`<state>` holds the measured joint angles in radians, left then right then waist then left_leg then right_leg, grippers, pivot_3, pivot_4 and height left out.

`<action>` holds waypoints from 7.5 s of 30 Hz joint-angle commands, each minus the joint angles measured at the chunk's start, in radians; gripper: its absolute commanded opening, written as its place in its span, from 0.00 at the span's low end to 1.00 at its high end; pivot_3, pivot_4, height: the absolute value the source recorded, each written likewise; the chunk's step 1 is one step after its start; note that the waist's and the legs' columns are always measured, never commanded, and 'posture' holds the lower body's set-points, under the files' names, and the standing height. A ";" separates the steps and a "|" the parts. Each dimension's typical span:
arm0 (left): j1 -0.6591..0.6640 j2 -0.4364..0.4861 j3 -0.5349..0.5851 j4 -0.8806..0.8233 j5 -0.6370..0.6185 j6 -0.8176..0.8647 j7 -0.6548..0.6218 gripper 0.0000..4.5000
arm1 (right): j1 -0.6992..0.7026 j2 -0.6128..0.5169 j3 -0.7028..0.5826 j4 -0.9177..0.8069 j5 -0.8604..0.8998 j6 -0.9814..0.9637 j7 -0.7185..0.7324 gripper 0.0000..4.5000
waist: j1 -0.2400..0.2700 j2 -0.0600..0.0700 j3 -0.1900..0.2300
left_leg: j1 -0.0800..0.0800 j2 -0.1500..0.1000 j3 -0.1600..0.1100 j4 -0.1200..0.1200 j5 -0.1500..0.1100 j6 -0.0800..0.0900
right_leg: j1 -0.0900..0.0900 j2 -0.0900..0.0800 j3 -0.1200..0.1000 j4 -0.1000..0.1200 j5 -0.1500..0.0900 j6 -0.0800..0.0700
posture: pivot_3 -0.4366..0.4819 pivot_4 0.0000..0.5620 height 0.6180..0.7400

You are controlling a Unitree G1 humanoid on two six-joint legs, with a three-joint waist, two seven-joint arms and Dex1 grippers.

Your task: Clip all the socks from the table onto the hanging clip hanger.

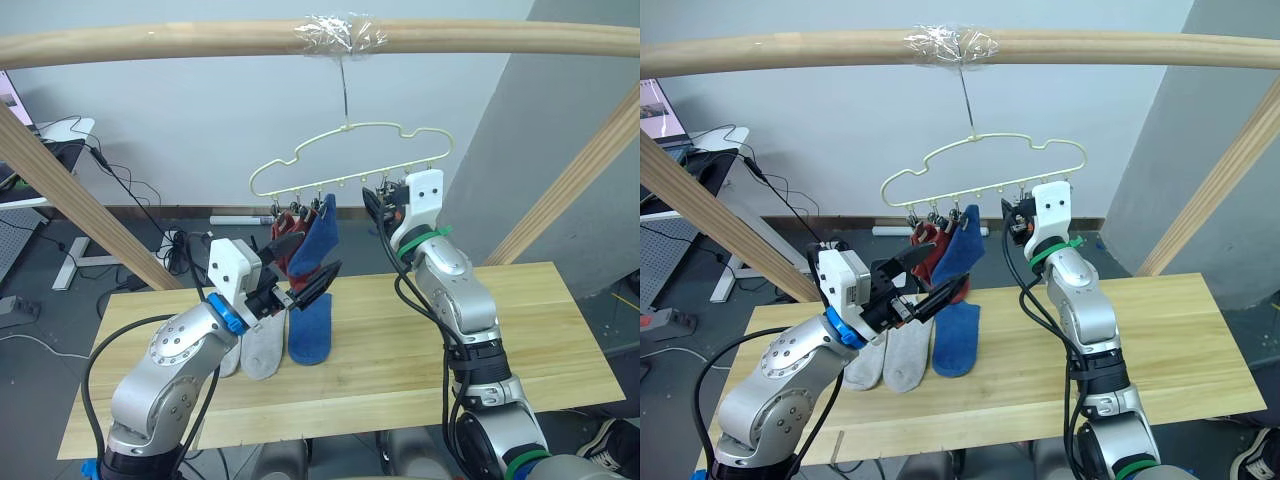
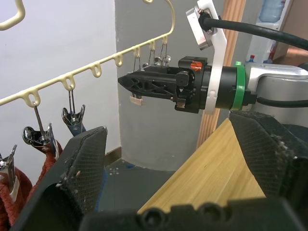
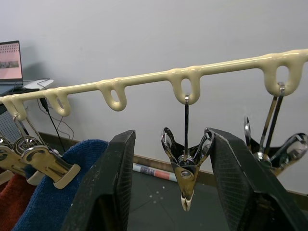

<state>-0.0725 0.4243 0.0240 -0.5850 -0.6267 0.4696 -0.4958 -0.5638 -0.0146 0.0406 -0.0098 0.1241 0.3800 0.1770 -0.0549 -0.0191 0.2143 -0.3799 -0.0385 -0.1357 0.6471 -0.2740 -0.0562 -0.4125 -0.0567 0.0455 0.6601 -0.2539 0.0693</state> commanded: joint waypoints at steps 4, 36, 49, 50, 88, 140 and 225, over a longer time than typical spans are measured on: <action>-0.006 -0.006 -0.011 -0.038 0.001 -0.013 -0.008 1.00 | -0.022 0.010 -0.009 -0.023 0.019 -0.031 0.005 0.49 | 0.000 0.000 0.000 | 0.000 0.000 0.000 0.000 0.000 0.000 | 0.000 0.000 0.000 0.000 0.000 0.000 | 0.45 0.30 1.00; -0.179 -0.090 -0.309 0.686 0.568 -0.035 0.141 1.00 | 0.005 -0.050 -0.016 -0.076 0.022 0.031 0.026 0.00 | -0.002 0.000 0.000 | 0.001 0.000 0.000 0.000 0.000 0.000 | 0.000 0.000 0.000 0.002 0.000 -0.001 | 0.39 0.35 1.00; -0.203 -0.099 -0.342 0.824 0.643 -0.009 0.027 0.92 | 0.007 -0.045 -0.011 -0.111 0.018 0.062 0.011 0.00 | -0.011 0.000 0.000 | 0.000 0.000 0.000 0.000 0.000 0.000 | -0.001 0.000 0.000 0.003 0.000 -0.001 | 0.37 0.36 1.00; -0.195 -0.102 -0.341 0.816 0.638 -0.004 0.016 0.87 | 0.009 -0.045 -0.011 -0.114 0.018 0.062 0.011 0.00 | -0.012 0.000 0.000 | 0.000 0.000 0.000 0.000 0.000 0.000 | -0.001 0.000 0.000 0.003 0.000 -0.001 | 0.37 0.35 1.00; -0.100 -0.287 -0.269 0.399 0.471 -0.337 -0.033 0.00 | -0.207 0.024 -0.437 -0.278 0.484 0.906 -0.184 0.00 | -0.002 0.003 -0.003 | 0.000 0.000 0.000 0.001 0.001 0.001 | 0.000 0.000 0.000 0.002 0.001 -0.001 | 0.36 0.31 1.00; -0.267 -0.380 -0.234 0.537 0.420 -0.382 -0.038 0.00 | -0.161 -0.004 -0.401 -0.261 0.562 0.885 -0.240 0.00 | -0.017 0.003 -0.003 | 0.000 0.000 0.000 0.000 0.001 0.001 | 0.000 0.000 -0.001 0.001 0.001 -0.001 | 0.36 0.33 1.00; 0.072 -0.062 -0.064 -0.039 0.092 0.082 -0.027 1.00 | 0.015 -0.066 0.023 -0.077 -0.124 -0.034 -0.145 0.53 | -0.017 0.004 -0.004 | 0.001 0.001 0.000 0.000 0.003 -0.001 | 0.000 0.001 0.000 0.002 0.001 -0.002 | 0.44 0.33 1.00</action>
<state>-0.0014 0.3612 -0.0353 -0.5863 -0.5306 0.5658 -0.5296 -0.5267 -0.0878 0.0701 -0.0701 0.0094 0.3761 0.0400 -0.0718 -0.0153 0.2104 -0.3787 -0.0377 -0.1357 0.6469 -0.2712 -0.0576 -0.4122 -0.0555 0.0458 0.6623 -0.2529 0.0677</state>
